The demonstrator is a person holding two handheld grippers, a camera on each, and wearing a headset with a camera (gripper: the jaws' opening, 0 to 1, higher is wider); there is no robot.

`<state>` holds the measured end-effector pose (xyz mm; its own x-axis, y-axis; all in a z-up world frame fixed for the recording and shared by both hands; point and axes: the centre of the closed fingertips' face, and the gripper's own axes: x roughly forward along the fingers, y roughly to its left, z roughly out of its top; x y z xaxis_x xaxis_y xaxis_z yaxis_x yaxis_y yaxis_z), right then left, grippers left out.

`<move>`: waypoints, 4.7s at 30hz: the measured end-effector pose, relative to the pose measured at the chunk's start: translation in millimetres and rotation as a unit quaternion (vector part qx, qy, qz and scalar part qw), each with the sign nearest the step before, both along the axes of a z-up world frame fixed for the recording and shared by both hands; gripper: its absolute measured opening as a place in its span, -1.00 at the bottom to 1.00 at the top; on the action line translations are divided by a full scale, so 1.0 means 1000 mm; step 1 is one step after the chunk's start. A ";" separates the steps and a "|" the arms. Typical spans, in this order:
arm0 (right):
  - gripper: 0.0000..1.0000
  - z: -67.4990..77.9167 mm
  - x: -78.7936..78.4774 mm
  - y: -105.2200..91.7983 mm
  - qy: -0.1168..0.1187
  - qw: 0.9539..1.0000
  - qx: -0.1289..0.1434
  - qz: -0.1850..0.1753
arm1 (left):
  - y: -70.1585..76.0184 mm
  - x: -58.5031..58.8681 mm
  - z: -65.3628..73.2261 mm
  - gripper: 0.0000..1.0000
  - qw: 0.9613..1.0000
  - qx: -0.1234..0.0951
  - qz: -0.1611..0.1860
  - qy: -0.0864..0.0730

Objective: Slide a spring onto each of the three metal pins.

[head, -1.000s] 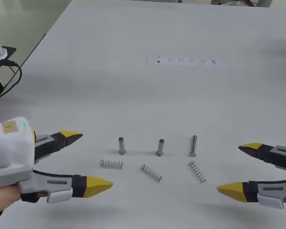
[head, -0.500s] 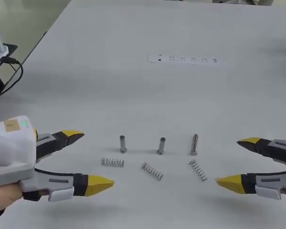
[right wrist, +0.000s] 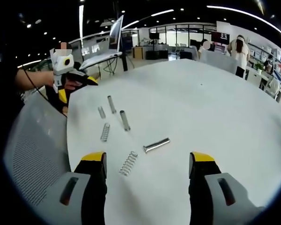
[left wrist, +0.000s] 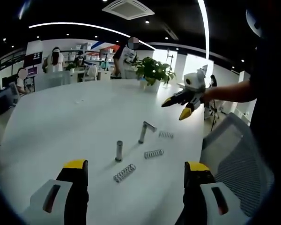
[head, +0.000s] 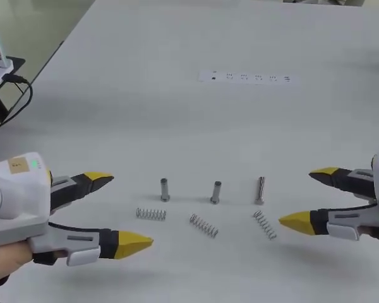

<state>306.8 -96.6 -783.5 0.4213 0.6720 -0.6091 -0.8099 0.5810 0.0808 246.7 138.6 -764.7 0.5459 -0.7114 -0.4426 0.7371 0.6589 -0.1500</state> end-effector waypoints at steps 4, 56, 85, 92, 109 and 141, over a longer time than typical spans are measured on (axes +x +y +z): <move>0.35 -0.001 0.009 0.001 0.012 1.000 -0.002 -0.015 | 0.000 0.000 0.000 0.62 1.000 -0.001 0.001 0.001; -0.61 -0.041 0.050 0.023 0.209 0.962 -0.017 -0.175 | 0.004 -0.001 -0.003 0.56 1.000 -0.003 0.007 0.005; -0.80 -0.070 0.056 0.026 0.268 0.940 -0.067 -0.201 | 0.004 -0.004 -0.004 0.55 1.000 -0.012 0.009 0.011; -0.82 -0.072 0.058 0.029 0.281 0.933 -0.068 -0.214 | 0.002 -0.004 -0.006 0.55 1.000 -0.007 0.004 0.013; -0.90 -0.073 0.057 0.027 0.292 0.922 -0.092 -0.238 | -0.001 -0.004 -0.011 0.55 1.000 -0.002 -0.005 0.014; -0.92 -0.058 0.046 0.024 0.215 0.961 -0.058 -0.166 | -0.004 -0.008 -0.013 0.53 1.000 -0.002 0.000 0.018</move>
<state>353.0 -72.3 -841.2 0.2932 0.4611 -0.8375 -0.4840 0.8271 0.2859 238.3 134.8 -778.1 0.5306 -0.7128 -0.4587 0.7308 0.6588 -0.1785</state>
